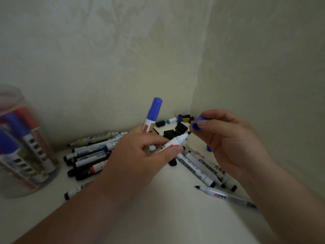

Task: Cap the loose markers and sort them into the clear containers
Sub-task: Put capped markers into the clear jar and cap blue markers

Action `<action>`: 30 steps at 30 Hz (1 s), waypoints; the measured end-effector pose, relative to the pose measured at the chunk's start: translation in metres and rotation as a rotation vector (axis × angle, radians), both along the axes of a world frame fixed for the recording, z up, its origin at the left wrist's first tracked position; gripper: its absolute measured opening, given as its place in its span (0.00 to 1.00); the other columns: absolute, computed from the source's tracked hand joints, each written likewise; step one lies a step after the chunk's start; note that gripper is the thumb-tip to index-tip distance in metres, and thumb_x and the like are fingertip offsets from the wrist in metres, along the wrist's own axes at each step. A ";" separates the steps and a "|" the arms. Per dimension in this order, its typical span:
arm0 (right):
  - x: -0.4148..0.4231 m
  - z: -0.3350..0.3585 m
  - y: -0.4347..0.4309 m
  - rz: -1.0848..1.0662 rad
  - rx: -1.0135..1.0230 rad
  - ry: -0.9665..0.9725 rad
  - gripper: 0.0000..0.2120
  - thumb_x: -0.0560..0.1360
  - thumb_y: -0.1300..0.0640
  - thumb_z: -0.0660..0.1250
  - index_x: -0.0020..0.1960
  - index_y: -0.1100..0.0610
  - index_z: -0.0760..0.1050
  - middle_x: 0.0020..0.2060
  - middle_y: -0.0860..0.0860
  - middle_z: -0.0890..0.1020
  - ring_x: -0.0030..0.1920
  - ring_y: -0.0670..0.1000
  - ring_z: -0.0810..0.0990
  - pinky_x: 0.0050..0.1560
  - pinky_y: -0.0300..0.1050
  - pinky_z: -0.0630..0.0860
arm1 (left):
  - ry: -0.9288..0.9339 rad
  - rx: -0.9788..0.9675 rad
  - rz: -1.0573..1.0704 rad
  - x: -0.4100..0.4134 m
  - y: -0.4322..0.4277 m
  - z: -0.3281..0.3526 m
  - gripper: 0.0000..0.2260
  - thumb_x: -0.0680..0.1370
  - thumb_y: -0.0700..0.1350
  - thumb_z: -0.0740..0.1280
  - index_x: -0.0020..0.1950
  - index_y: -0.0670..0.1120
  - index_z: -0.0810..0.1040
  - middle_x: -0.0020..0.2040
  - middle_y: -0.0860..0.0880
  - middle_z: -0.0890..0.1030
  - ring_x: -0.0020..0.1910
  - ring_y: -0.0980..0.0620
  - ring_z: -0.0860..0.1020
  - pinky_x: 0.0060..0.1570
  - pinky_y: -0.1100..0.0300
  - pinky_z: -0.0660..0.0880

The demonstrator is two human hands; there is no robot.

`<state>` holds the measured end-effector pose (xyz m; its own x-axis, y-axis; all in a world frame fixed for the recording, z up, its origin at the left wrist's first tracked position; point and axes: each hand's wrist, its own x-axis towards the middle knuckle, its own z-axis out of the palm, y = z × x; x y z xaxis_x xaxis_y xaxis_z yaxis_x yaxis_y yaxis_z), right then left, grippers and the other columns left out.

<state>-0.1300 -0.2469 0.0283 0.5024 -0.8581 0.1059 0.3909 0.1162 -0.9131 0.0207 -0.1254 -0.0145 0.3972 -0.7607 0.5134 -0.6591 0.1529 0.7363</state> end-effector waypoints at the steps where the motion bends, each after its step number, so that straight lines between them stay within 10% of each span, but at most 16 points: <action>1: 0.001 -0.001 0.002 0.009 -0.007 0.003 0.09 0.69 0.76 0.68 0.42 0.63 0.78 0.35 0.58 0.82 0.40 0.57 0.84 0.46 0.46 0.84 | -0.013 -0.005 0.002 0.000 0.000 0.000 0.11 0.70 0.66 0.68 0.43 0.63 0.84 0.35 0.52 0.76 0.37 0.52 0.73 0.35 0.64 0.68; 14: -0.003 -0.002 0.012 0.116 -0.326 0.295 0.20 0.65 0.71 0.78 0.54 0.57 0.80 0.41 0.59 0.87 0.49 0.63 0.86 0.60 0.60 0.79 | -0.031 -0.047 0.016 -0.001 0.004 0.006 0.11 0.69 0.62 0.74 0.39 0.55 0.85 0.36 0.53 0.75 0.31 0.55 0.73 0.31 0.70 0.67; 22: -0.015 0.006 -0.001 0.201 -0.268 0.242 0.16 0.60 0.68 0.72 0.48 0.67 0.79 0.39 0.62 0.86 0.38 0.56 0.86 0.41 0.41 0.82 | -0.002 0.001 -0.099 -0.001 0.007 0.007 0.10 0.72 0.57 0.75 0.45 0.74 0.81 0.38 0.61 0.77 0.36 0.59 0.74 0.36 0.71 0.69; 30: -0.013 0.003 0.001 0.239 -0.284 0.244 0.13 0.57 0.63 0.76 0.42 0.61 0.83 0.40 0.65 0.85 0.39 0.60 0.86 0.42 0.46 0.83 | -0.006 0.006 -0.115 0.002 0.008 0.008 0.11 0.71 0.56 0.73 0.47 0.75 0.80 0.36 0.61 0.76 0.35 0.59 0.73 0.34 0.69 0.69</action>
<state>-0.1429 -0.2457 0.0310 0.7225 -0.6689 0.1747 0.1528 -0.0919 -0.9840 0.0227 -0.1174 -0.0067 0.3037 -0.8043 0.5107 -0.6420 0.2234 0.7335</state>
